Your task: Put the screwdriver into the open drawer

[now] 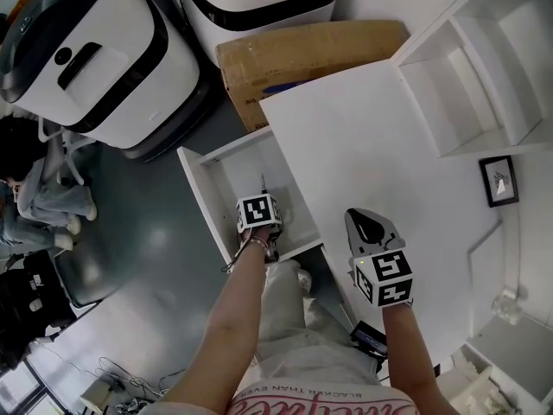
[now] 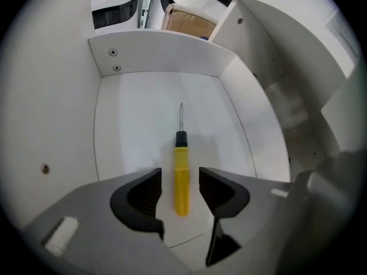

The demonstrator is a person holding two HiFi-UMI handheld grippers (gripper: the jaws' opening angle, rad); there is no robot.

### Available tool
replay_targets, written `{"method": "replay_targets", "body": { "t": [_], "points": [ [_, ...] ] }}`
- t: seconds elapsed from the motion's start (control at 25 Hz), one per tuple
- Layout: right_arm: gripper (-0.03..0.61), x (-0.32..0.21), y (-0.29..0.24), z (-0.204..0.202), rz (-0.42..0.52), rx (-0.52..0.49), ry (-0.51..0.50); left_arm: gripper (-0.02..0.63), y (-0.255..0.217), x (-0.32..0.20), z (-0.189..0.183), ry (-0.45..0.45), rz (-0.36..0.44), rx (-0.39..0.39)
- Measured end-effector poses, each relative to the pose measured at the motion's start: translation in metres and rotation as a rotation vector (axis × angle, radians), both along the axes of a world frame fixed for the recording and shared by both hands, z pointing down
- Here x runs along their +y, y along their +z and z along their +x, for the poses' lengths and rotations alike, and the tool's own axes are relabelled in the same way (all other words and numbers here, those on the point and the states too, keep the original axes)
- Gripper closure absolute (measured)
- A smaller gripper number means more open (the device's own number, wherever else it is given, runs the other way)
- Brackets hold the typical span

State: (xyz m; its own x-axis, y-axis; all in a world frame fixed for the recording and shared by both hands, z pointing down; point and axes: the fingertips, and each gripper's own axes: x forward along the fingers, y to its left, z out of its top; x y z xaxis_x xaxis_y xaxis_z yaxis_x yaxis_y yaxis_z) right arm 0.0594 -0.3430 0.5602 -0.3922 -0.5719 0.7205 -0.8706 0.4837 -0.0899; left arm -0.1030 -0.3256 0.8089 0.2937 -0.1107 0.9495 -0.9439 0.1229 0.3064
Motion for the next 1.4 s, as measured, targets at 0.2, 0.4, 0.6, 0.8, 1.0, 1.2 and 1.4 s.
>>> {"method": "replay_targets", "body": {
  "t": [0.2,0.4,0.6,0.8,1.0,1.2,1.4],
  "points": [
    [0.571,0.001,-0.006,-0.003,0.013,-0.002,-0.009,0.399,-0.011,0.000,-0.002,0.007,0.009,0.001],
    [0.571,0.003,-0.014,-0.007,0.031,-0.007,-0.025,0.400,-0.023,-0.001,-0.004,0.006,0.029,0.003],
    [0.571,0.006,-0.023,-0.010,0.049,-0.012,-0.041,0.400,-0.037,-0.001,-0.003,-0.004,0.047,0.012],
    [0.571,0.011,-0.034,-0.011,0.071,-0.016,-0.058,0.400,-0.058,-0.004,-0.001,0.002,0.082,0.005],
    [0.571,0.015,-0.049,-0.007,0.099,-0.025,-0.060,0.400,-0.080,-0.007,0.003,0.005,0.125,0.007],
    [0.571,0.020,-0.064,-0.006,0.132,-0.037,-0.058,0.405,-0.101,-0.007,0.004,0.020,0.163,0.004],
    [0.571,0.024,-0.077,-0.001,0.162,-0.052,-0.038,0.417,-0.122,-0.006,0.006,0.018,0.205,0.009]
  ]
}}
